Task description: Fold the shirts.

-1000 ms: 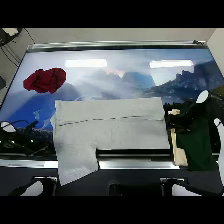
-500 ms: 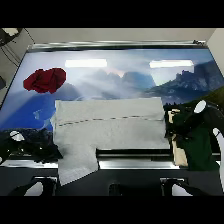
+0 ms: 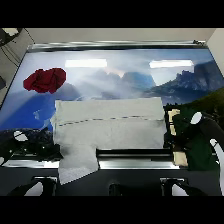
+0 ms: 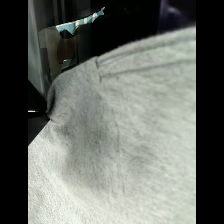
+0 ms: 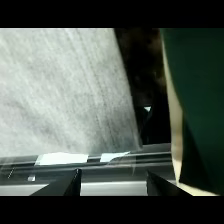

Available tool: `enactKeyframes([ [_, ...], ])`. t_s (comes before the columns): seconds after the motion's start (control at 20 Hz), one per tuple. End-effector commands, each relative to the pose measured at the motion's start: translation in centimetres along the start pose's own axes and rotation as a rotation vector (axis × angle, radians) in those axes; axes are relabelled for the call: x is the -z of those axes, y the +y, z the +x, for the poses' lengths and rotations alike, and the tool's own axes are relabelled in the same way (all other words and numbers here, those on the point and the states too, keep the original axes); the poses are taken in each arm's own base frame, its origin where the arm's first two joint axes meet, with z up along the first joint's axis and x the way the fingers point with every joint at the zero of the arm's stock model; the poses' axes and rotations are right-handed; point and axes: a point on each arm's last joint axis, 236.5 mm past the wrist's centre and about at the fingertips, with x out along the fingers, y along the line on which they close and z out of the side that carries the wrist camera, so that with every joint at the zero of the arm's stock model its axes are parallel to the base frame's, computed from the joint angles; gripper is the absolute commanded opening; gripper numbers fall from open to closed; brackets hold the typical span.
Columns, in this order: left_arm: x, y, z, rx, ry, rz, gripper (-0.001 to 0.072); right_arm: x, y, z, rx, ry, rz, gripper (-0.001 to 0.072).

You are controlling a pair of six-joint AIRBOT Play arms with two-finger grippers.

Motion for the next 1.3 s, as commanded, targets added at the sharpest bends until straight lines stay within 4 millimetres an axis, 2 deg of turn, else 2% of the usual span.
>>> enactKeyframes([
  [0.0, -1.1, 0.4, 0.0, -0.017, -0.045, 0.005, 0.0026, -1.9, 0.3, 0.4, -0.019, -0.089, 0.029, 0.0513],
  [0.1, -1.1, 0.4, 0.0, -0.016, -0.045, 0.005, 0.0026, -2.4, 1.0, 0.5, -0.052, -0.108, 0.061, 0.0513],
  [0.25, -1.1, 0.4, 0.0, -0.016, -0.046, 0.005, 0.0026, -1.7, 1.0, 1.7, -0.058, -0.089, 0.075, 0.0491],
  [0.3, -1.1, 0.4, 0.0, -0.016, -0.046, 0.005, 0.0026, -2.0, 0.8, 1.9, -0.055, -0.104, 0.077, 0.0439],
  [0.45, -1.1, 0.3, 0.0, -0.016, -0.045, 0.005, 0.0027, -3.6, 0.8, 1.6, -0.059, -0.174, 0.080, 0.0078],
  [0.5, -1.0, 0.3, 0.0, -0.016, -0.045, 0.006, 0.0027, -3.8, 0.9, 1.6, -0.063, -0.182, 0.081, 0.0047],
  [0.6, -1.5, 0.1, -0.6, -0.017, -0.059, 0.040, 0.0026, -4.1, 1.1, 0.9, -0.064, -0.199, 0.062, 0.0046],
  [0.7, -3.1, -0.8, -2.7, -0.017, -0.125, 0.083, 0.0025, -5.4, 1.7, -1.2, -0.073, -0.266, 0.015, 0.0046],
  [0.85, -6.9, -4.2, -9.7, -0.002, -0.356, 0.176, 0.0023, -7.5, 3.6, -6.8, -0.114, -0.375, -0.043, 0.0043],
  [0.95, -9.7, -6.4, -14.7, 0.022, -0.531, 0.181, 0.0021, -10.4, 4.7, -10.8, -0.114, -0.505, -0.083, 0.0043],
  [1.0, -11.3, -7.2, -17.0, 0.022, -0.609, 0.188, 0.0021, -12.1, 4.5, -12.6, -0.067, -0.567, -0.113, 0.0043],
  [1.05, -12.8, -7.8, -18.7, 0.025, -0.665, 0.194, 0.0021, -13.9, 4.8, -14.0, -0.028, -0.611, -0.142, 0.0043],
  [1.15, -16.1, -8.5, -20.4, 0.039, -0.706, 0.188, 0.0021, -17.0, 6.2, -14.5, -0.012, -0.625, -0.165, 0.0044],
  [1.25, -19.3, -8.5, -19.8, 0.059, -0.669, 0.165, 0.0021, -20.2, 8.0, -13.6, -0.024, -0.613, -0.165, 0.0045],
])
